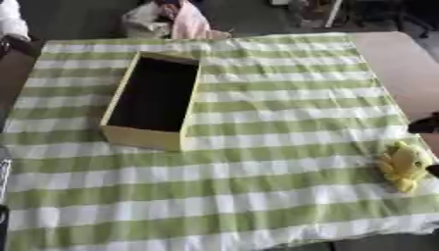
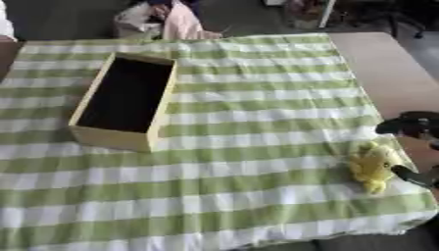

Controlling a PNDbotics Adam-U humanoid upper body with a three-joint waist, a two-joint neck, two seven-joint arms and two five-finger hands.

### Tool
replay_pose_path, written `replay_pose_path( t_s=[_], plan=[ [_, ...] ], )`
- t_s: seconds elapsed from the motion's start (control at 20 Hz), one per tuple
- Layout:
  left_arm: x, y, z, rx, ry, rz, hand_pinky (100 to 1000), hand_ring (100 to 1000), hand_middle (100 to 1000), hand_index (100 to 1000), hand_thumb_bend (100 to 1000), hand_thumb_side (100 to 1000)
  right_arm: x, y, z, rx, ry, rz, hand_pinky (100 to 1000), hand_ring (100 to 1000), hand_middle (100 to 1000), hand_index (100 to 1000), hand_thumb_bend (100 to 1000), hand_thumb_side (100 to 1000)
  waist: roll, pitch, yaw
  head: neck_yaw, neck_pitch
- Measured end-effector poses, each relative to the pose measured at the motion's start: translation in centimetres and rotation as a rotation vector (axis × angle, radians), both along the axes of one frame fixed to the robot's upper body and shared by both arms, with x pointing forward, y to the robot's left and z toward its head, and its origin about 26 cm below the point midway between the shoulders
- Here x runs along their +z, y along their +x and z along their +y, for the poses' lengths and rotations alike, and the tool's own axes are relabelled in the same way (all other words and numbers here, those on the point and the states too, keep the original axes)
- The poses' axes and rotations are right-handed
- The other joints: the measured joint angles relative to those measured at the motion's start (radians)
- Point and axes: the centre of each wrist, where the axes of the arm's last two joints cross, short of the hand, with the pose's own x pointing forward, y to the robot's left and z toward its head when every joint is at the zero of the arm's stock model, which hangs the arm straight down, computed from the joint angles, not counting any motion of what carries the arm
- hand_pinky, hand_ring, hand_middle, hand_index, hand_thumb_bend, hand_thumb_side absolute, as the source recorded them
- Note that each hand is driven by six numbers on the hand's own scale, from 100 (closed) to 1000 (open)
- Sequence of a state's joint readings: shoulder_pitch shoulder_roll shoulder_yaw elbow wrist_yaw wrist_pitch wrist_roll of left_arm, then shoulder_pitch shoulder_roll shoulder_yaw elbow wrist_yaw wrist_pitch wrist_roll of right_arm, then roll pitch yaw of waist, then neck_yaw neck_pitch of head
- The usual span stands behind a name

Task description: Pick up objects on the table and place them in the box.

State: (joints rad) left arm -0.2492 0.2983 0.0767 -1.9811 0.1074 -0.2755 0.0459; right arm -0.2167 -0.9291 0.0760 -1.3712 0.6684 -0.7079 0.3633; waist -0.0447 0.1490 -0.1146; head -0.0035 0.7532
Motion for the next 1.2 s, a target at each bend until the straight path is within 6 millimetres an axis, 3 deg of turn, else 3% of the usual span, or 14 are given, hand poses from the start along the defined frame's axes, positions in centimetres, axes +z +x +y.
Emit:
replay_pose_path(
  t_s=[0.2, 0.6, 0.75, 1.2],
  plan=[
    [0.0, 0.0, 0.0, -0.001, 0.002, 0.001, 476, 906, 801, 703, 100, 729, -0.6, 0.0, -0.1, -0.01, -0.001, 0.022, 997, 941, 929, 1000, 158, 603, 0.0, 0.003, 0.005, -0.004, 0.0],
    [0.0, 0.0, 0.0, -0.003, 0.003, 0.001, 475, 908, 802, 703, 100, 728, -1.4, 0.1, -0.1, -0.016, 0.0, 0.051, 984, 935, 925, 1000, 162, 623, 0.001, 0.007, 0.01, -0.01, 0.0],
    [0.1, 0.0, 0.0, -0.006, 0.004, 0.001, 474, 908, 802, 703, 100, 730, -1.4, 0.2, 0.1, -0.012, -0.005, 0.054, 985, 927, 924, 1000, 177, 578, 0.001, 0.01, 0.01, -0.012, 0.0],
    [0.1, 0.0, 0.0, -0.011, 0.004, 0.004, 472, 910, 803, 702, 100, 732, -2.6, 0.5, -0.2, -0.048, -0.045, 0.058, 995, 925, 924, 1000, 222, 616, 0.006, 0.014, 0.014, -0.021, -0.008]
  ],
)
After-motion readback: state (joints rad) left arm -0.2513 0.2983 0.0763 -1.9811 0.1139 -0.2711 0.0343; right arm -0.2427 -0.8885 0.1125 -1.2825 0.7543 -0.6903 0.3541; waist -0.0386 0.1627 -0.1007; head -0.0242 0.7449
